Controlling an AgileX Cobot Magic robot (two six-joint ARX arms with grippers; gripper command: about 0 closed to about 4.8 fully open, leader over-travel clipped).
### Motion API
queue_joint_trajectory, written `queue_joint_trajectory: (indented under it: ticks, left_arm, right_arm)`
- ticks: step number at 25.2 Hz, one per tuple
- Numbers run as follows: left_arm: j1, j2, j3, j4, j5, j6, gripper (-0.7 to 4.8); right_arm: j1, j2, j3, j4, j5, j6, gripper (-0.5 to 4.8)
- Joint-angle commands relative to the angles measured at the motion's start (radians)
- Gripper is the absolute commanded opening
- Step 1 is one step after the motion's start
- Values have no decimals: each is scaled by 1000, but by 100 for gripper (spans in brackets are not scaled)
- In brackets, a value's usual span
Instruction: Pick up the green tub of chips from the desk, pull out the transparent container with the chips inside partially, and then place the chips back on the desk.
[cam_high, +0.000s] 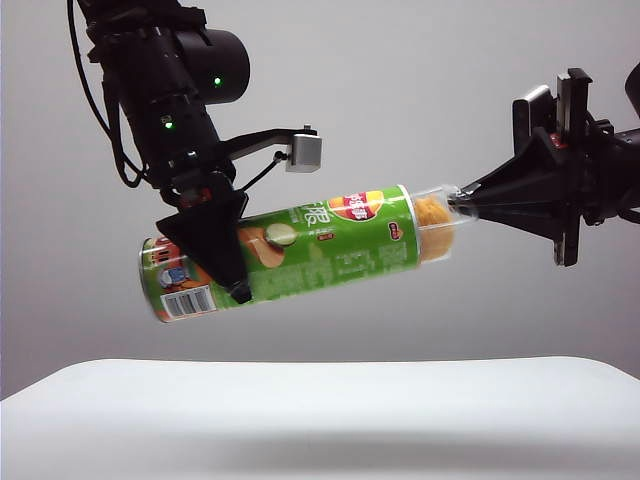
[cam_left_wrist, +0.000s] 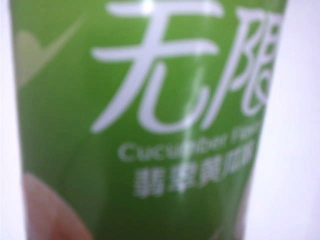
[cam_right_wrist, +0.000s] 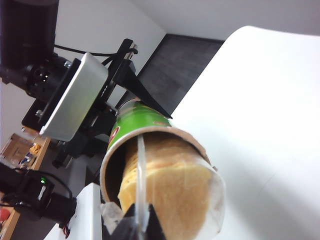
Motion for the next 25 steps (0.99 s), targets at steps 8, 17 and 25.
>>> queue_joint_trajectory:
  ticks: [8, 17, 25]
  left_arm:
    - [8, -5, -2, -78, -29, -6, 277]
    - [8, -5, -2, -51, -10, -7, 277]
    - [8, -5, -2, 18, 50, -63, 276]
  right_arm:
    - [-29, -3, 2, 13, 20, -12, -6]
    - [-28, -3, 2, 11, 17, -12, -6]
    - [-28, -3, 2, 10, 16, -12, 74]
